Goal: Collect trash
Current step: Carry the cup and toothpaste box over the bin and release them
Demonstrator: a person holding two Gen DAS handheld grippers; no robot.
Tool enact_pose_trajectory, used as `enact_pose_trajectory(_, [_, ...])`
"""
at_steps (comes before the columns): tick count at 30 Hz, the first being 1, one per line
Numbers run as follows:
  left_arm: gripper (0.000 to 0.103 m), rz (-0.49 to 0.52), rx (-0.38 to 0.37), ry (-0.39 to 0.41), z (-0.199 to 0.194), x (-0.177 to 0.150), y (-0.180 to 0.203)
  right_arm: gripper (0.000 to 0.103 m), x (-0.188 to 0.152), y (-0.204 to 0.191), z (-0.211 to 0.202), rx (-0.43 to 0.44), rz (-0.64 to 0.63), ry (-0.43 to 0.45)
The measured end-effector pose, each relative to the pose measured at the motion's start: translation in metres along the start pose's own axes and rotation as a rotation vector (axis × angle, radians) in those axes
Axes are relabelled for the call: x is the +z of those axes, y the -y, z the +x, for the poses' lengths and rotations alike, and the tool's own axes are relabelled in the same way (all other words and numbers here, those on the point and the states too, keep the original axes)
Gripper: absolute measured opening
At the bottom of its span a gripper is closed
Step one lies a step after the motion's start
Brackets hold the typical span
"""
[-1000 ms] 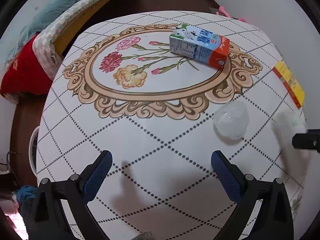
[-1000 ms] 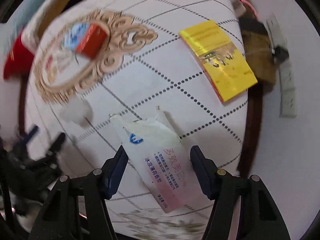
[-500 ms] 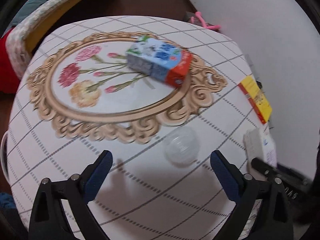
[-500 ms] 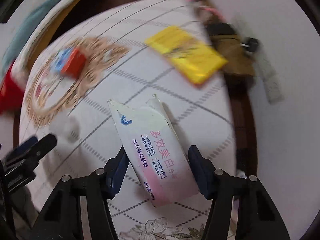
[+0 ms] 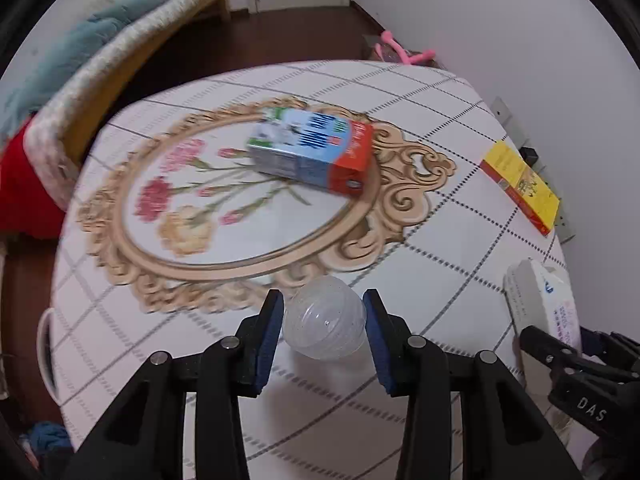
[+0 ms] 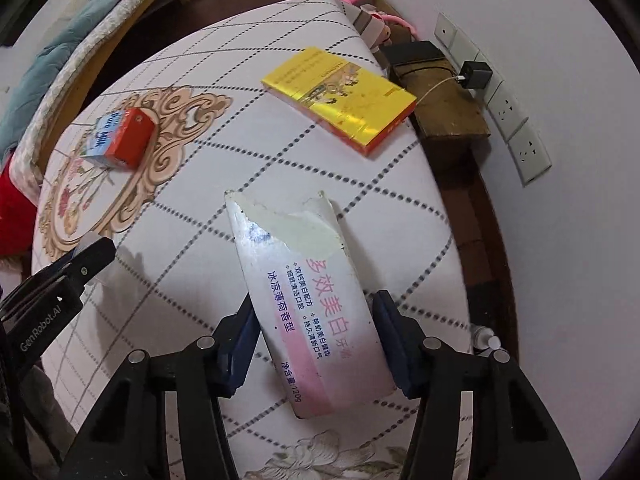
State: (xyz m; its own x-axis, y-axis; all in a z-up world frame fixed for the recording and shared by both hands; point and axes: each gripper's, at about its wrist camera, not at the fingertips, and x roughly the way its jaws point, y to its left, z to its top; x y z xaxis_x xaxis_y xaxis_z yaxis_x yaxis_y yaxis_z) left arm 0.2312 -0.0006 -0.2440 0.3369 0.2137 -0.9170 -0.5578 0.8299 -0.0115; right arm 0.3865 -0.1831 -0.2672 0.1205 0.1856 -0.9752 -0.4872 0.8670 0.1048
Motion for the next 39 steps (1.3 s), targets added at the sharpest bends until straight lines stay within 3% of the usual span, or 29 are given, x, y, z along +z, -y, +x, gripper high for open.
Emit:
enact_pose_trajectory(7, [0.037, -0.014, 0.072, 0.097, -0.054, -0.021, -0.041, 0.057, -0.027, -0.031, -0.023, 0.061, -0.034, 0.046])
enact_pose_trajectory(18, [0.037, -0.115, 0.139, 0.207, -0.15, -0.051, -0.157, 0.057, -0.06, -0.126, -0.088, 0.263, -0.126, 0.121])
enact_pose_trajectory(30, [0.037, -0.286, 0.261, 0.277, -0.225, -0.088, -0.327, 0.057, -0.086, -0.333, -0.147, 0.487, -0.376, 0.124])
enact_pose_trajectory(35, [0.037, -0.382, 0.295, 0.255, -0.218, -0.105, -0.403, 0.056, -0.101, -0.431, -0.14, 0.508, -0.485, 0.076])
enact_pose_trajectory(39, [0.037, -0.448, 0.319, 0.19, -0.19, -0.124, -0.46, 0.056, -0.115, -0.51, -0.116, 0.487, -0.564, 0.022])
